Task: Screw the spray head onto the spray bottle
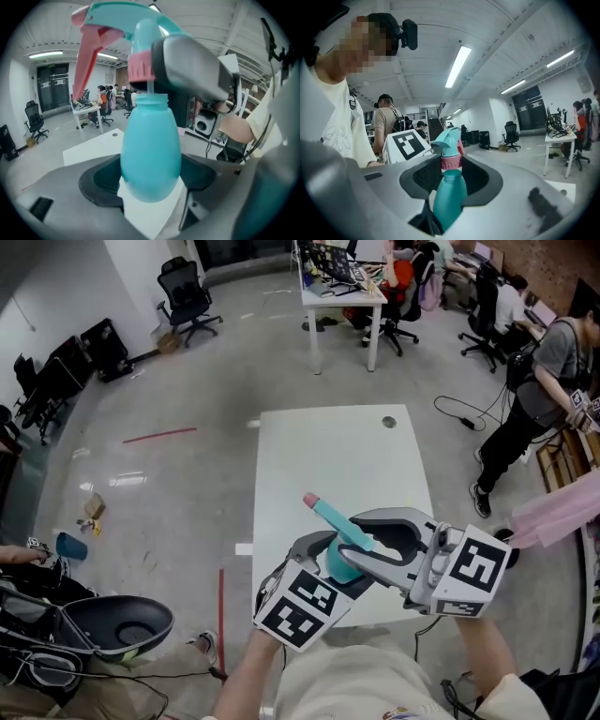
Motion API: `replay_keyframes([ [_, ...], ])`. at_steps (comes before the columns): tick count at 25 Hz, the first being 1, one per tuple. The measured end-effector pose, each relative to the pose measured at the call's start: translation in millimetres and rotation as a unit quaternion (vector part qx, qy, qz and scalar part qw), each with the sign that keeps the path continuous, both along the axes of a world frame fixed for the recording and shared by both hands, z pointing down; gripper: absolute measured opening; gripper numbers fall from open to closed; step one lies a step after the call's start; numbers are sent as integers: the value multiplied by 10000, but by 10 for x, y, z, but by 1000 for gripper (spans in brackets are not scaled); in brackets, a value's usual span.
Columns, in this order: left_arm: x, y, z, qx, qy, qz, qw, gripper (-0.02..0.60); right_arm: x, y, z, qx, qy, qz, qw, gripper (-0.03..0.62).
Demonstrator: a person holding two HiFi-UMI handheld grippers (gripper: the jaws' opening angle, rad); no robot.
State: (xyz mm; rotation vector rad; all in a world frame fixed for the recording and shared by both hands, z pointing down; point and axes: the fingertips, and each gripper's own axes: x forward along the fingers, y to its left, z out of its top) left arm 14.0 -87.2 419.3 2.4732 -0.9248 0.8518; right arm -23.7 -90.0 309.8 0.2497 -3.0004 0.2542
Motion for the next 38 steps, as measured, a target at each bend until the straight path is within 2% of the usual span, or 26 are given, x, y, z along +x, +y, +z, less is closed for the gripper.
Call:
replay_keyframes([
  [5,-21,150,-210,168,60,70,9998,379,18,189,-78,-79,-271,-385,9989,135],
  [9,46,316,-404,222,294,531,9979,379,110,355,-273,-93,-899,-1215,9885,135],
  [13,73,421,-551,287,201,906,9953,379,169,460,-437,-196,-1164,-1757,9773,135],
  [17,99,566,-590,263,128,1216,9922,379,194,608,-484,-227,-1079,-2194,9694,135],
  [21,212,780,-603,0,408,1876,9814,379,293,760,-467,-294,-915,-2880,9528,133],
  [23,234,818,-541,-54,234,2056,9783,379,318,807,-410,-321,-770,-3107,9468,133],
  [26,232,781,-378,3,-351,1988,9794,379,286,834,-292,-300,-272,-3128,9490,133],
  [29,225,738,-331,91,-479,1740,9835,379,252,818,-247,-213,130,-2962,9548,133],
  [32,156,654,-304,285,-846,1388,9863,377,224,771,-245,-98,361,-2680,9627,133],
  [35,143,609,-347,353,-731,1129,9903,376,209,712,-255,-16,418,-2382,9703,132],
  [38,135,551,-362,430,-474,950,9934,376,227,648,-262,-45,125,-2164,9762,132],
])
